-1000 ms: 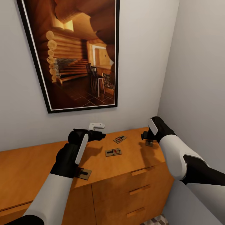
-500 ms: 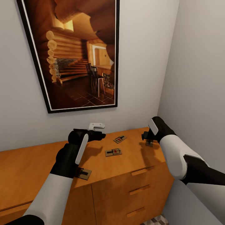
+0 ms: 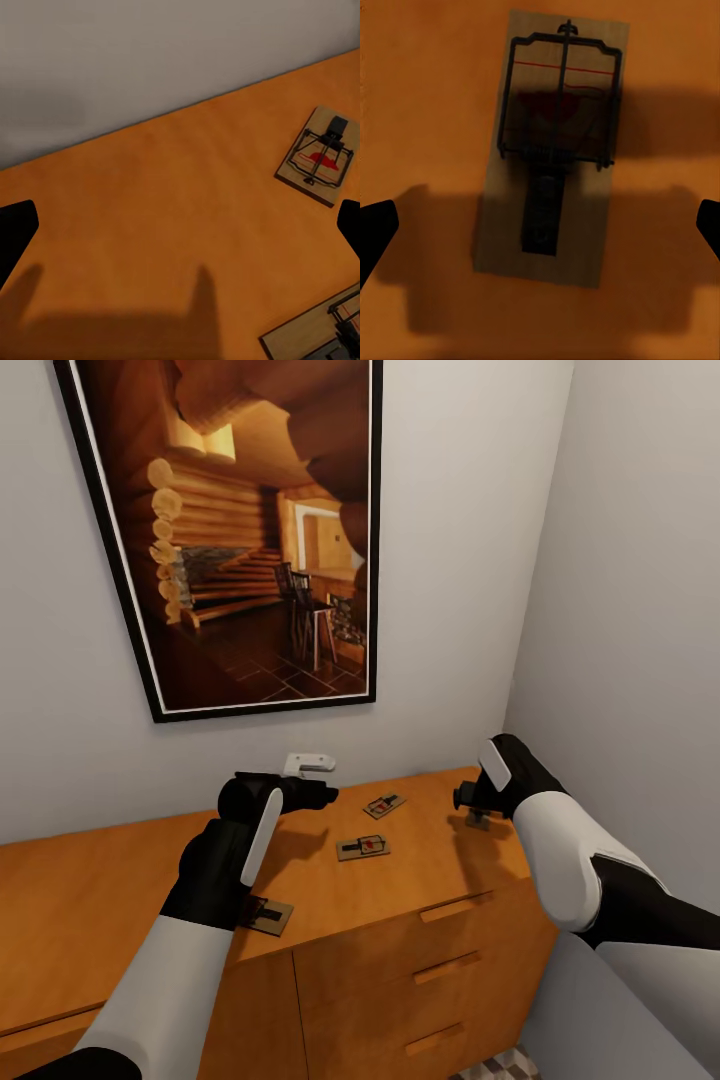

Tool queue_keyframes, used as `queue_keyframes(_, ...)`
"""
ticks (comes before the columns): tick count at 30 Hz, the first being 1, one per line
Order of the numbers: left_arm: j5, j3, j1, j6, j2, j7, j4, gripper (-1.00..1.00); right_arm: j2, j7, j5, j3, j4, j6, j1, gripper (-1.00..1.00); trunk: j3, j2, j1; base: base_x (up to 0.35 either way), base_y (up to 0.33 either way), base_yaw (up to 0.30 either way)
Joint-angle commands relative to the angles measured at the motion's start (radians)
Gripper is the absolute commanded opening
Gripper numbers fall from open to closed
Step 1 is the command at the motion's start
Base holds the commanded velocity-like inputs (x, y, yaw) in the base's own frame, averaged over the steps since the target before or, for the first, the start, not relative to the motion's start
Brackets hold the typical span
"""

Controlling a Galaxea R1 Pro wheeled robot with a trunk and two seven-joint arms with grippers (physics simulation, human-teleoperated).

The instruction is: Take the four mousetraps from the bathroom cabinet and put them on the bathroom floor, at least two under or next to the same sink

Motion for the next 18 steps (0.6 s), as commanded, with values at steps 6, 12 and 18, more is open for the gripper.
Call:
queue_keyframes(6, 0.004, 0.0, -0.001, 0.004, 0.0, 0.002, -0.001, 1.0, 0.0, -0.008, -0.007, -0.01, 0.0, 0.002, -0.001, 1.0, -0.001, -0.001, 0.0, 0.0, 0.0, 0.0)
queue_keyframes(12, 0.004, 0.0, -0.001, 0.004, 0.0, 0.002, -0.002, 1.0, 0.0, -0.007, -0.007, -0.012, 0.001, 0.002, -0.001, 1.0, -0.001, -0.001, 0.0, 0.0, 0.0, 0.0)
queue_keyframes(18, 0.004, 0.0, -0.001, 0.004, 0.0, 0.002, -0.002, 1.0, -0.001, -0.005, -0.007, -0.013, 0.002, 0.002, -0.001, 1.0, -0.001, -0.001, 0.0, 0.0, 0.0, 0.0)
